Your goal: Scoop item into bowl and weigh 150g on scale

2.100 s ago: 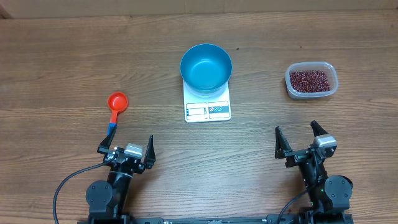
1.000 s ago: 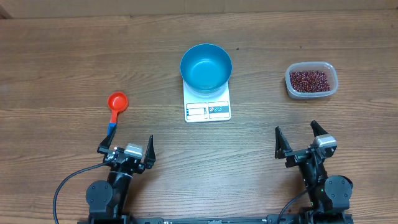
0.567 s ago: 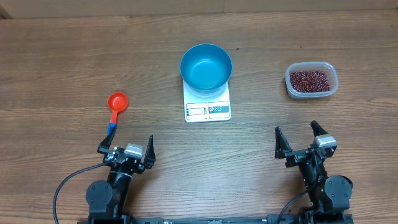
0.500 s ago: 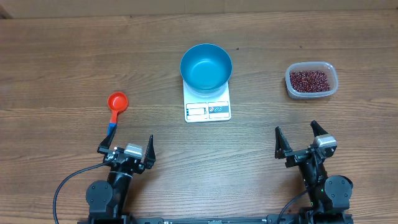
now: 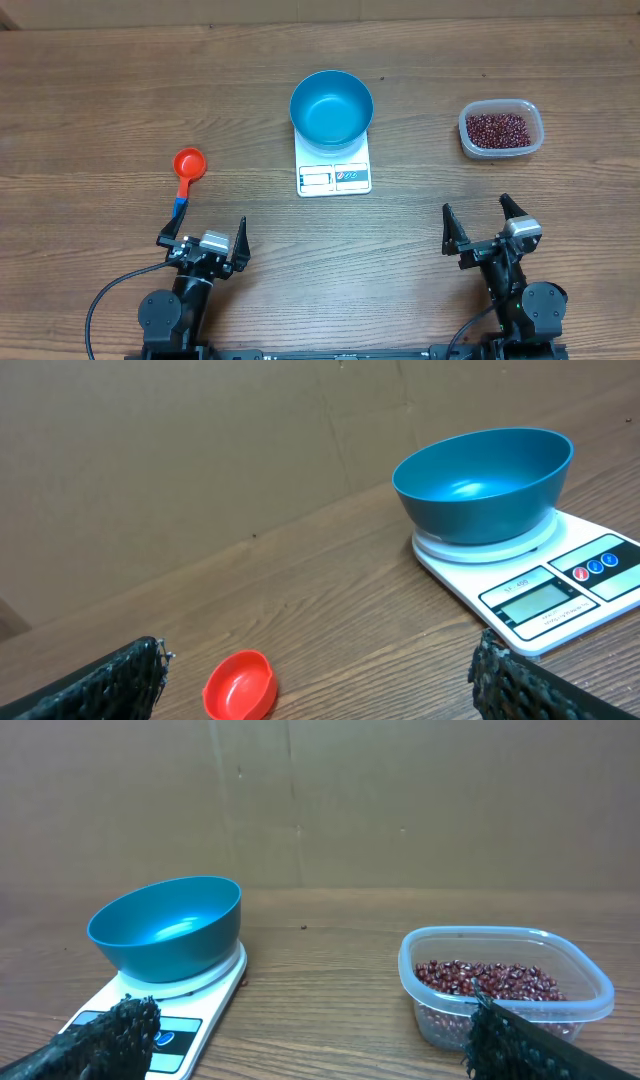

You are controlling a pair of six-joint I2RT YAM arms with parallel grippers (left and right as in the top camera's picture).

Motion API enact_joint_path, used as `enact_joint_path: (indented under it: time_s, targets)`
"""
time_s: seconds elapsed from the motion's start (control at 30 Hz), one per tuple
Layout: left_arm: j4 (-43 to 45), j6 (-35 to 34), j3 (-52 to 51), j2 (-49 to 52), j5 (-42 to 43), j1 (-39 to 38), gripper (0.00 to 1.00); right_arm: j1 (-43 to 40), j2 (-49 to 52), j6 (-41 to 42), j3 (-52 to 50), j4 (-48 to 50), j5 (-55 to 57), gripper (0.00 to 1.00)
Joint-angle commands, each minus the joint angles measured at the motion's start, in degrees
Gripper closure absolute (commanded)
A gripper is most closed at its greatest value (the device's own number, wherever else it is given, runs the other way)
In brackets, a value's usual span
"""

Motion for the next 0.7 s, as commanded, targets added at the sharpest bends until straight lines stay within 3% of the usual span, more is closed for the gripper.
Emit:
enact_joint_path:
  time_s: [0.0,0.67]
  targets:
    - [0.0,-1.0,-0.3,-0.6,-0.5,0.3,0.00,-0.2,-0.6,0.4,-0.6,0.3,0.6,0.00]
    - [0.0,-1.0,-0.3,-0.6,-0.5,0.3,0.00,-0.2,-0.6,0.4,-0.6,0.3,0.6,0.00]
